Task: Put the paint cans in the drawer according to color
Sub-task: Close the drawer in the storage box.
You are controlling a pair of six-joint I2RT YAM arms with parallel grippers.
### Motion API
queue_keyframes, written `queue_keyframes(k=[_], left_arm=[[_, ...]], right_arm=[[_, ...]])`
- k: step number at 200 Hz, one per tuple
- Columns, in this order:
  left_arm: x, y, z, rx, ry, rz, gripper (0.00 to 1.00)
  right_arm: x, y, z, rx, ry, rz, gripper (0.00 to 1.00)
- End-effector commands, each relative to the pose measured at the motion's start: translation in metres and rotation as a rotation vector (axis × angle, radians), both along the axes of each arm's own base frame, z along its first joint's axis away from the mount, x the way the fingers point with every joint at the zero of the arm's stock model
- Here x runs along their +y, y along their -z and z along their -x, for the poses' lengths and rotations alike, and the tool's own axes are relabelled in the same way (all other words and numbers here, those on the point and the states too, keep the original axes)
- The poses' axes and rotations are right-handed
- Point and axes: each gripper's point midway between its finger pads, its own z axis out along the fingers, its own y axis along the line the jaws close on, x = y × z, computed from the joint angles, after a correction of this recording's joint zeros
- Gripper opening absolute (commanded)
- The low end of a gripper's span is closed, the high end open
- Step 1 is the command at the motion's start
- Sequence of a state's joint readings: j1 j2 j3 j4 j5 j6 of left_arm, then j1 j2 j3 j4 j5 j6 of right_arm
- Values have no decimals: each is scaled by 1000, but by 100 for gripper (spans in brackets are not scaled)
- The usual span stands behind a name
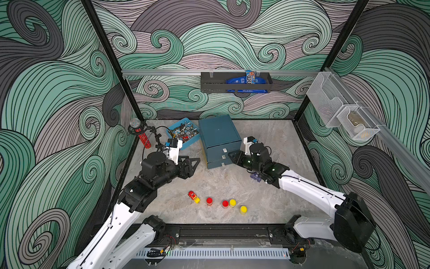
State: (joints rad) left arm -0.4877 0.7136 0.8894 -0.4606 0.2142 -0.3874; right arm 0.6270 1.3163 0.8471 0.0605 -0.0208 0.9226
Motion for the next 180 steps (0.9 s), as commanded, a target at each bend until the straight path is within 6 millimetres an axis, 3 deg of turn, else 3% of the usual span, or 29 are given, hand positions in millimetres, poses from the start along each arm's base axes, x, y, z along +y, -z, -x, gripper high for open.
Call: queue_keyframes(k=[1,36,76,103,142,180], left_arm=[[1,-7,12,-78,53,-47,69],[8,-18,22,-153,59,-59,71],[14,-24,27,-171,38,-48,71],[17,-29,28,-181,23,-39,71],[17,-27,26,-186,16,-35,72],[17,-28,25,-189,15,-33,72]], right_arm=[[5,-25,-22,-42,39,-102,36],[13,-29,-38,-33,38,-125,35],[13,-26,-39,-14,48,-135,35],[8,-18,-24,19,40,-156,34],[17,28,15,118,-19,-232,34],[42,34,12,119,-58,-283,38]])
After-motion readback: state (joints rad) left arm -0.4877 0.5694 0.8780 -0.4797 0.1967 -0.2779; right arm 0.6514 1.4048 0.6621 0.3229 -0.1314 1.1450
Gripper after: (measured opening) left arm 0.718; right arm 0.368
